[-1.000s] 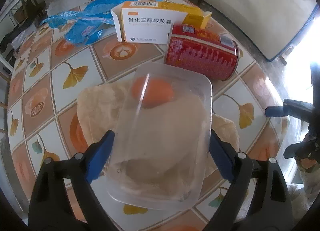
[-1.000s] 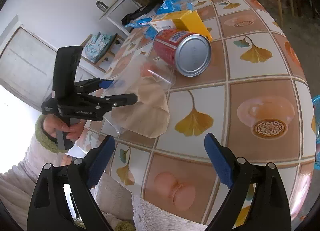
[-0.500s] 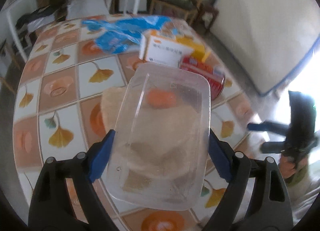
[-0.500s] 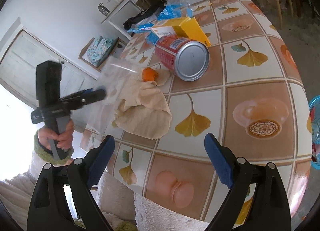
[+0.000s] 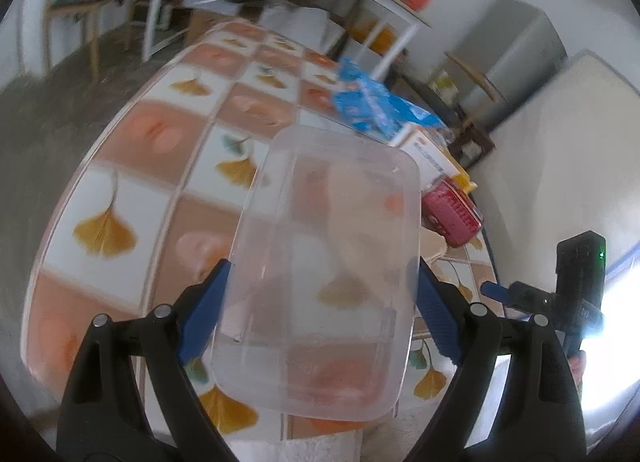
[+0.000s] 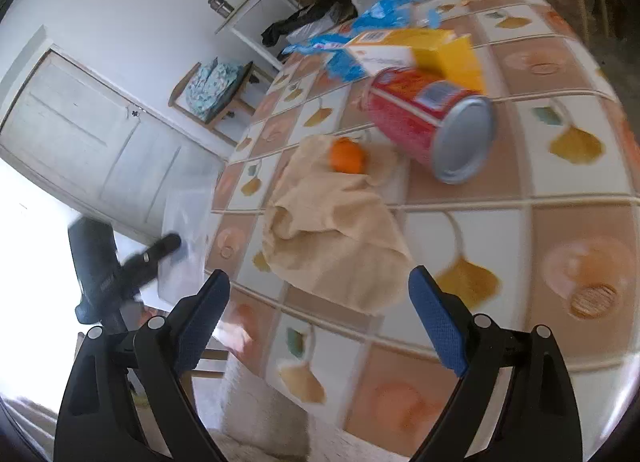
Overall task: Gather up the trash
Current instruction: 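Grasp the orange peel with the right tool while the left tool holds the clear box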
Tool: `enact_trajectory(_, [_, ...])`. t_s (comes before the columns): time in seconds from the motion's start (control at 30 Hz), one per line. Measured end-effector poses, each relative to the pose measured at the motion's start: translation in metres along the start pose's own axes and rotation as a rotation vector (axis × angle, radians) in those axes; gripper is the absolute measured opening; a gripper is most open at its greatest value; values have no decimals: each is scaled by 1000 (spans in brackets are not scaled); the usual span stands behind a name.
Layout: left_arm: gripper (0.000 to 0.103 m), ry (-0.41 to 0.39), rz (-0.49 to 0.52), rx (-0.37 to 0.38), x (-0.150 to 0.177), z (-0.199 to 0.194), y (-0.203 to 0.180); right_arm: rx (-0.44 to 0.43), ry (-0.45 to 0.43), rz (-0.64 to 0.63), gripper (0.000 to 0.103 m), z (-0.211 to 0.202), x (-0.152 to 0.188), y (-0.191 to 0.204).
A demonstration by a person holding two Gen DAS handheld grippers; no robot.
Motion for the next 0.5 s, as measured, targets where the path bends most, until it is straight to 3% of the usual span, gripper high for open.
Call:
enact_trajectory(0.17, [84,-22,-25,-30,12,-4,12,112,-17,-66,84,24,-24,23])
enact_trajectory(0.33, [84,-34,22,-60,16,-4,8,282,-18,-202,58,57,-56,48])
enact_trajectory(0.5, [84,-26,39,-40,19,-1,6,414,3,-318,46,85,-79,59])
Point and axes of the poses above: each gripper's, at about its wrist camera, not at the fingertips, and z roughly the way its jaws point, y to its left, x to its underside, the point moved 1 cm from there along z, roughly the way its jaws point, and after that the axes turned 6 degrees about x, right-handed, at the moved point
